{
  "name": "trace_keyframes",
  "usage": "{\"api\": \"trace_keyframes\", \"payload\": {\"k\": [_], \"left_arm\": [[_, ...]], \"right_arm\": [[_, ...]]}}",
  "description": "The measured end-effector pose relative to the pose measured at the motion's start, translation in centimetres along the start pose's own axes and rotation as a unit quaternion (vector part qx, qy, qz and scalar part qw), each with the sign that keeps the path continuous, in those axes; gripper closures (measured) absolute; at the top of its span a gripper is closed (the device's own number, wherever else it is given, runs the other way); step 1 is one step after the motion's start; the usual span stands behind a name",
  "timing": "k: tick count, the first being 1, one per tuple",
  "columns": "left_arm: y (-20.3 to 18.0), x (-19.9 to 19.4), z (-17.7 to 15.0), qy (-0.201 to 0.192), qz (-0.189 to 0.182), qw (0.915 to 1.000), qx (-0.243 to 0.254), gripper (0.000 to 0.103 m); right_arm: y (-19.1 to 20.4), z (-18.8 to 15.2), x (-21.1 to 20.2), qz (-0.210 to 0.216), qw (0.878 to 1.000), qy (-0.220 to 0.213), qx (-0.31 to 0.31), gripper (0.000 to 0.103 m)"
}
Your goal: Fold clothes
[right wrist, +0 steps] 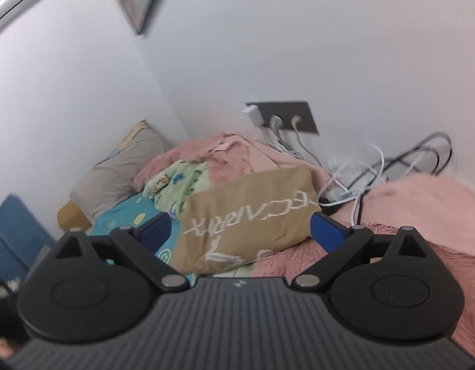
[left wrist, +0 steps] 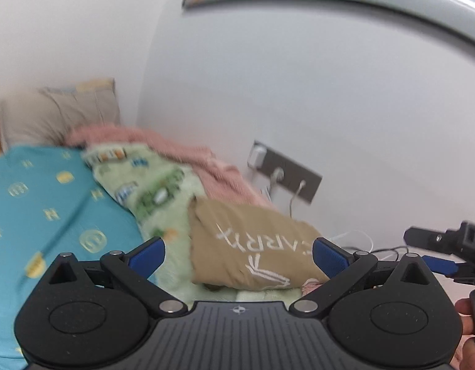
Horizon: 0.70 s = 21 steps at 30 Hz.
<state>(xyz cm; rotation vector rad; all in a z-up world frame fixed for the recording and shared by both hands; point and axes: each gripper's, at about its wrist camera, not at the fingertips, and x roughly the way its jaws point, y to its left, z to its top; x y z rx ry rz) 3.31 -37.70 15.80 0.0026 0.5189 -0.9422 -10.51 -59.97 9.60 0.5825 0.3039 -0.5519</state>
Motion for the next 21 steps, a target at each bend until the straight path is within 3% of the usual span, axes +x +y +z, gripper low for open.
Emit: {"api": "trace_keyframes", "payload": {"k": [9,13,21], "left_arm": [[-1.3,-11.7,-1.4,-0.087,0.051,0.9933,0.057,0.000],[-1.7,-14.9,-3.8,-0.103,0.051,0.9922,0.048,0.000],[-2.7,-20.0,-8.0,-0.123,0.039,0.9902,0.054,0.000]], "right_arm": [[5.4,-3.1,-9.1,0.016,0.994,-0.049,-0.093,0.005],[7.1,-5.7,-12.3,0.018,0.988,-0.070,-0.135,0.004],[8.9,-9.4,-16.6,0.009,0.981,-0.110,-0.157,0.005]]}}
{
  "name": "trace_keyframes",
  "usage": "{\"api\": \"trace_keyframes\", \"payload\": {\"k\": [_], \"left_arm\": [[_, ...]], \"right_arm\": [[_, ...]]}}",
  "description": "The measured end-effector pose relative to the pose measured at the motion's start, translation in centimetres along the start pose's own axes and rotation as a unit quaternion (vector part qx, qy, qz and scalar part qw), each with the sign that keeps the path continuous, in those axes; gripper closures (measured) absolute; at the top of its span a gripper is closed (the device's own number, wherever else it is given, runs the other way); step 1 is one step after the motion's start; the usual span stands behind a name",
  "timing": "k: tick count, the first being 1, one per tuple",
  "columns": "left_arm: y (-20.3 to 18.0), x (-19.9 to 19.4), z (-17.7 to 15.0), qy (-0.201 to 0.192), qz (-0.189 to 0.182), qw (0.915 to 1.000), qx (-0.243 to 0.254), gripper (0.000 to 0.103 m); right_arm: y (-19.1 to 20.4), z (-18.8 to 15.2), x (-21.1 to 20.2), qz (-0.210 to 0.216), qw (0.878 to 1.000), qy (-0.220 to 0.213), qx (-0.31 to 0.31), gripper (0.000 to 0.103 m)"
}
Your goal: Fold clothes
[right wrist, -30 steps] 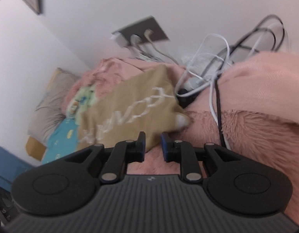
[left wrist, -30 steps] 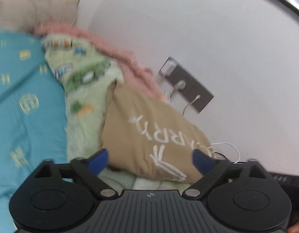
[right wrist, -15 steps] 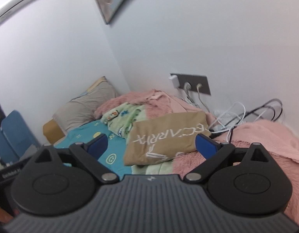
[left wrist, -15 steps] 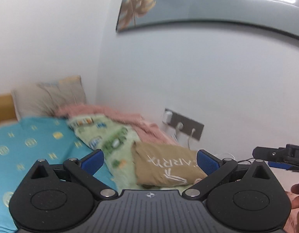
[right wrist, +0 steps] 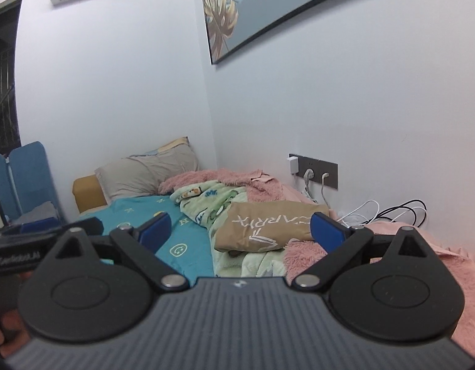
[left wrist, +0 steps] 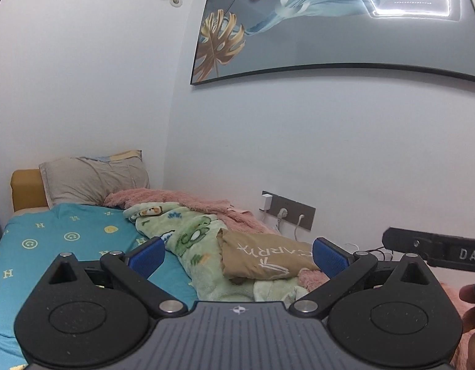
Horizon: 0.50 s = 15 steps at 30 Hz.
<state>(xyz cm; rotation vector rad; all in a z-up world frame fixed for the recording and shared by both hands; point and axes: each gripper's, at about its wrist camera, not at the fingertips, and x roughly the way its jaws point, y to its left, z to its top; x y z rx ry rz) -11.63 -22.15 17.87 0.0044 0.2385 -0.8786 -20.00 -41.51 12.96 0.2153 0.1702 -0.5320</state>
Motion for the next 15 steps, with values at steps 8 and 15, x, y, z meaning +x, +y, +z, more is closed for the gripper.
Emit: {"api": "trace_keyframes", "payload": {"k": [8,15], "left_arm": [[0.3,-3.0,-1.4,-0.021,-0.012,0.9997,0.002,0.000],[0.9,-3.5,-1.6,-0.024,0.002,0.9997,0.006,0.000]], "right_arm": [[1.9,-1.4,-2.1,-0.011,1.000,-0.012,-0.020,0.005],[3.4,-2.3,-1.9,-0.005,0.999,-0.004,-0.031,0.004]]}}
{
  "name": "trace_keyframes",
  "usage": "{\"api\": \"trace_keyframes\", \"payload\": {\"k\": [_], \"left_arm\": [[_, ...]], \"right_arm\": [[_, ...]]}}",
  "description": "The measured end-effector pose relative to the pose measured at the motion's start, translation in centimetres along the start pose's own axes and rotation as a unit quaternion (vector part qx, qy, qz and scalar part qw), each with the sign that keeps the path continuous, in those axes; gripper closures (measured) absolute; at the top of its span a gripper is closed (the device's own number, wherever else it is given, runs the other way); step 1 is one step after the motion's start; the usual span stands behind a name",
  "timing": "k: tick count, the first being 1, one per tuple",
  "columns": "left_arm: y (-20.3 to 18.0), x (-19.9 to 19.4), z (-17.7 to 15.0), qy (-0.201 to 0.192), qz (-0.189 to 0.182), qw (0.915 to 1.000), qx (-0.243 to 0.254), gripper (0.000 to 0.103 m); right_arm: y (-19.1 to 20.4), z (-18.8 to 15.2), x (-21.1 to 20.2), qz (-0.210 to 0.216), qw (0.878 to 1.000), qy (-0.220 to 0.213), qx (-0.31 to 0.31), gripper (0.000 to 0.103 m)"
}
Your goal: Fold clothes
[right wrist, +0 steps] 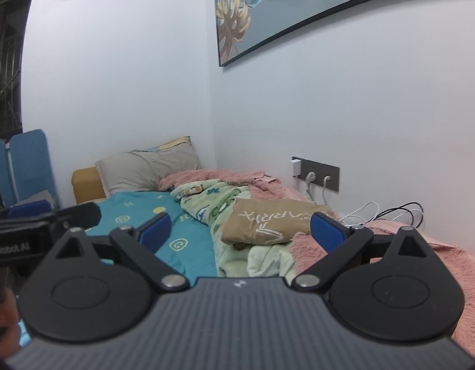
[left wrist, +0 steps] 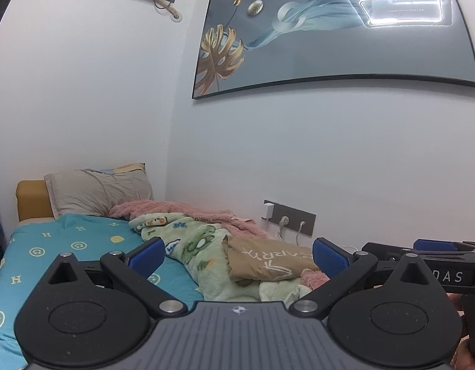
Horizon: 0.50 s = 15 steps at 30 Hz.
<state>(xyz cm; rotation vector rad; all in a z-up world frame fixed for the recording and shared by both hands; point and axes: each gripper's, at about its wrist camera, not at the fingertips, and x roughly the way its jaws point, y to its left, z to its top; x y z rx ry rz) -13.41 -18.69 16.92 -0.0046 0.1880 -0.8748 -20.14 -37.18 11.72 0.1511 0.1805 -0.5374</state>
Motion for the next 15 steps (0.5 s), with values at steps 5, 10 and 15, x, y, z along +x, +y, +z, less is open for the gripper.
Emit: {"api": "trace_keyframes", "payload": {"k": [5,10,15], "left_arm": [[0.42,-0.04,-0.12,0.002,0.003,1.0000,0.002,0.000],[0.18,-0.44,-0.25,0.003,0.003,0.9999,0.010,0.000],[-0.09,-0.75,-0.20,0.000,-0.002,0.9999,0.012,0.000]], "right_arm": [[0.57,-0.07,-0.19,-0.001,1.000,-0.002,-0.001,0.004],[0.52,-0.15,-0.15,-0.002,1.000,0.001,0.003,0.004],[0.39,-0.24,-0.17,-0.002,1.000,0.005,0.010,0.004]]}}
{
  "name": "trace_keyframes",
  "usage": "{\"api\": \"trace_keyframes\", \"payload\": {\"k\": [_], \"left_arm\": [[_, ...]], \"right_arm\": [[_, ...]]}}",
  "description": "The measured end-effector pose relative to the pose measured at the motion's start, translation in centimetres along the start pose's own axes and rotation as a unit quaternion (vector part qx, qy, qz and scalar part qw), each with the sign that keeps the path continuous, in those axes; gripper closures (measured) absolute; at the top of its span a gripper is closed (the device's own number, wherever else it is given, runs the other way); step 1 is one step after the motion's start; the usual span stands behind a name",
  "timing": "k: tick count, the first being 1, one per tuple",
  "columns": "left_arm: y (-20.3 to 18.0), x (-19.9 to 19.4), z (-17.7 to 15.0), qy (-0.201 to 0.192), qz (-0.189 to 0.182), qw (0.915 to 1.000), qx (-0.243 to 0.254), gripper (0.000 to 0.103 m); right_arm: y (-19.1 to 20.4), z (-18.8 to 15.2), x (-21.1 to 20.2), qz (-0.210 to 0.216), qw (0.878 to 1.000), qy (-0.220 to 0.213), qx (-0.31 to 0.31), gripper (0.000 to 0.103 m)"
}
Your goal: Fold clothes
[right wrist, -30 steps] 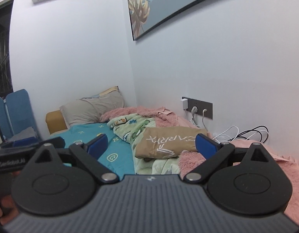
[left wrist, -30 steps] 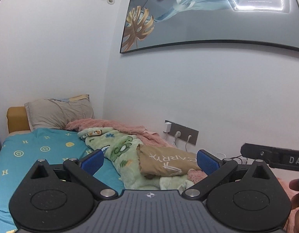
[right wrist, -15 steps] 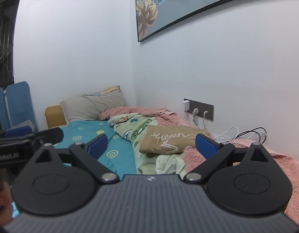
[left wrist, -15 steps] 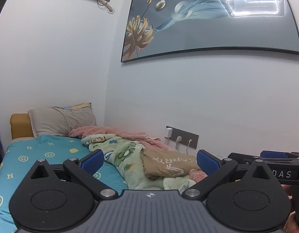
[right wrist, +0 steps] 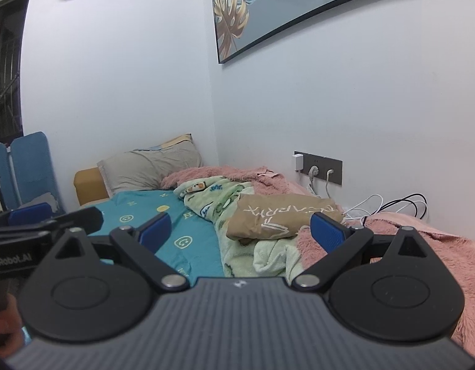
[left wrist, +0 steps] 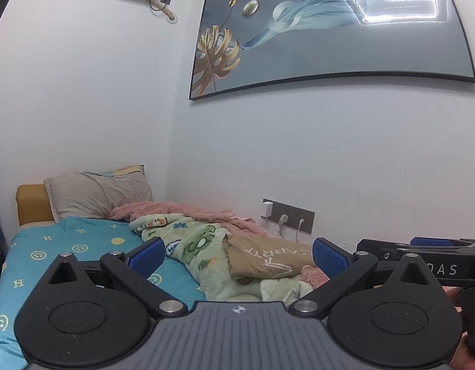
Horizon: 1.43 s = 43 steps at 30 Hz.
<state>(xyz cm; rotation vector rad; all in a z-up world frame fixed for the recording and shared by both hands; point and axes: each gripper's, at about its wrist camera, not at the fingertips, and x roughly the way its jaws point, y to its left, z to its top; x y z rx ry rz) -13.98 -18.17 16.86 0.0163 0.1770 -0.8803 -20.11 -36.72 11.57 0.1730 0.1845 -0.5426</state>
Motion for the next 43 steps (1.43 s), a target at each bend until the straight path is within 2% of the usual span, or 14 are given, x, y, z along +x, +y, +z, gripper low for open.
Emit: {"api": "trace_keyframes", "payload": {"k": [9,43], "left_arm": [[-0.34,-0.38,-0.12,-0.002,0.012,0.9998,0.013,0.000],[0.13,-0.24,-0.08,-0.004,0.020,0.9998,0.002,0.000]], "right_arm": [[0.23,0.01,-0.03,-0.007,1.000,0.003,0.001,0.004],[0.44,-0.31,0.13,-0.010,1.000,0.008,0.009,0.004]]}}
